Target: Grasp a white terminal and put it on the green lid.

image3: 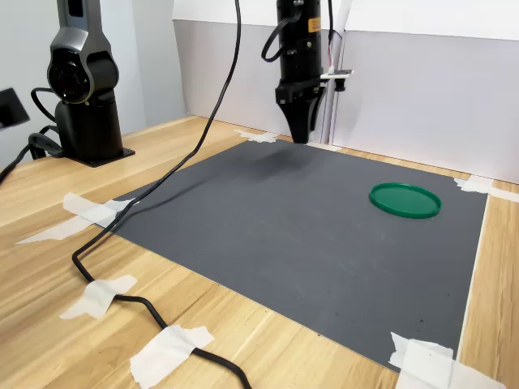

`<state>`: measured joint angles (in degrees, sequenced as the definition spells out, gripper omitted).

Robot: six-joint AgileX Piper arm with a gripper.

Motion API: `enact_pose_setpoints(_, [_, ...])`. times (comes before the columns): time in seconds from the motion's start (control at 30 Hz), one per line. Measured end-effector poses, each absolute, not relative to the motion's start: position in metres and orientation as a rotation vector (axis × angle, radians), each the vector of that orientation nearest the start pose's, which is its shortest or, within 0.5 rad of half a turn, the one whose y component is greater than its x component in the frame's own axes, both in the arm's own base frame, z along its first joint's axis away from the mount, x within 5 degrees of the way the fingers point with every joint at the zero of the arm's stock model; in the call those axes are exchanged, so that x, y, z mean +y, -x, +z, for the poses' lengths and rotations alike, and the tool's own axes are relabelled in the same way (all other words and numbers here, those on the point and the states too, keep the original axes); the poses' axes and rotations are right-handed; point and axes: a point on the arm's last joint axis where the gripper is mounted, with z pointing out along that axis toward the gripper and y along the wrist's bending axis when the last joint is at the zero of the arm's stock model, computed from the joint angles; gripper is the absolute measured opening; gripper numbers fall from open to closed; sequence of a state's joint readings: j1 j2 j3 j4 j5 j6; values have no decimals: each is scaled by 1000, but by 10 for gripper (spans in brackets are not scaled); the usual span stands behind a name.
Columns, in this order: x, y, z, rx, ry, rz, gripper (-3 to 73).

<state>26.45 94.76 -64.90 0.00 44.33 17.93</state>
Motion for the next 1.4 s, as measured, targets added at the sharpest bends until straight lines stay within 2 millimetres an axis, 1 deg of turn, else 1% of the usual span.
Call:
enact_pose_setpoints(0.13, [130, -332, 239, 2754, 169, 153, 278])
enact_pose_setpoints(0.27, [122, -366, 238, 2723, 181, 126, 278])
enact_pose_setpoints(0.4, [124, -397, 230, 2699, 243, 106, 278])
enact_pose_setpoints(0.47, [128, -409, 224, 2695, 274, 112, 278])
enact_pose_setpoints(0.53, [132, -416, 217, 2704, 293, 126, 278])
enact_pose_setpoints(0.63, [136, -423, 208, 2721, 317, 141, 278])
enact_pose_setpoints(0.77, [137, -426, 200, 2739, 341, 137, 278])
enact_pose_setpoints(1.03, [136, -426, 200, 2734, 356, 124, 278])
enact_pose_setpoints(1.27, [137, -430, 202, 2680, 381, 112, 278])
enact_pose_setpoints(1.4, [135, -431, 201, 2683, 383, 110, 278])
